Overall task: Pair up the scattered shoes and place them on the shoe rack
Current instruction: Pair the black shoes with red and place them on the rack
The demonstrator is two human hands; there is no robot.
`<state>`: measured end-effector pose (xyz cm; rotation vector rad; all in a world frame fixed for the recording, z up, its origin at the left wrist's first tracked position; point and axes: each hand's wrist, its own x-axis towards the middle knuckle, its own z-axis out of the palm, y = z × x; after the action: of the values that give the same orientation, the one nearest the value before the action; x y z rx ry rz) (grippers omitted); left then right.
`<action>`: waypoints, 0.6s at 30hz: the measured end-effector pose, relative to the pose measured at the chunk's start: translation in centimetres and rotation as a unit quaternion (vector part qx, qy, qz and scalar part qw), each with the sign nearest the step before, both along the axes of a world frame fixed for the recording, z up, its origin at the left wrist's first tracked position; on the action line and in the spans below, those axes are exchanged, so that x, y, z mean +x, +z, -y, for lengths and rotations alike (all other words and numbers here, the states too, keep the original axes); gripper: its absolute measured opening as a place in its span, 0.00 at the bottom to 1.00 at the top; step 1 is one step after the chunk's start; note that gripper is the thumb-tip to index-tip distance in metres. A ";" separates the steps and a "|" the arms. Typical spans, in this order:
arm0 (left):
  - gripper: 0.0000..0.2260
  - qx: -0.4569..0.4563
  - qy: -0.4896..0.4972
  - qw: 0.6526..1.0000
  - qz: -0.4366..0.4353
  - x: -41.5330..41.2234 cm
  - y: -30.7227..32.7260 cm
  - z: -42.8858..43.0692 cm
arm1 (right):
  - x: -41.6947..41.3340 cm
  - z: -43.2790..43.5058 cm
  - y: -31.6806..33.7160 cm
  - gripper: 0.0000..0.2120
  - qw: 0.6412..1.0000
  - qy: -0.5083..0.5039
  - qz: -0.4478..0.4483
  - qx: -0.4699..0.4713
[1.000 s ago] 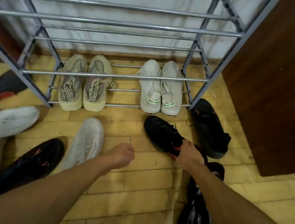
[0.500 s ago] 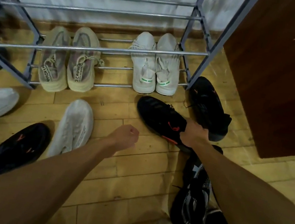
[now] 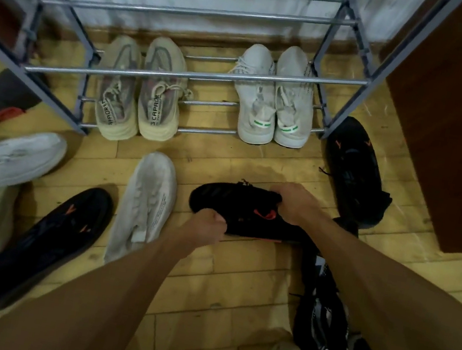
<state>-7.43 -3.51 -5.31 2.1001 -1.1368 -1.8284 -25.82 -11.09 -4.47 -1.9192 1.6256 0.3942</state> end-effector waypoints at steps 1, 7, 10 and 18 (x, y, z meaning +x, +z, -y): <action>0.13 0.004 0.000 1.000 0.001 0.5 0.2 -0.4 | 0.4 0.0 0.4 0.18 1.000 0.009 -0.004 0.003; 0.09 0.006 0.021 1.000 -0.001 3.9 1.7 -2.7 | 4.3 -1.2 2.7 0.17 0.993 0.098 -0.042 -0.049; 0.08 -0.004 0.020 0.999 -0.029 5.0 3.3 -3.8 | 5.1 -2.0 4.0 0.16 0.985 0.124 -0.076 -0.090; 0.19 0.029 0.083 0.994 -0.072 4.5 7.0 -5.2 | 5.6 -4.4 8.9 0.12 0.986 0.005 -0.019 -0.168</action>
<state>-2.89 1.64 1.71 1.9873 -0.8604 -1.9188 -20.18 -6.66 4.42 -2.1752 1.8007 0.1673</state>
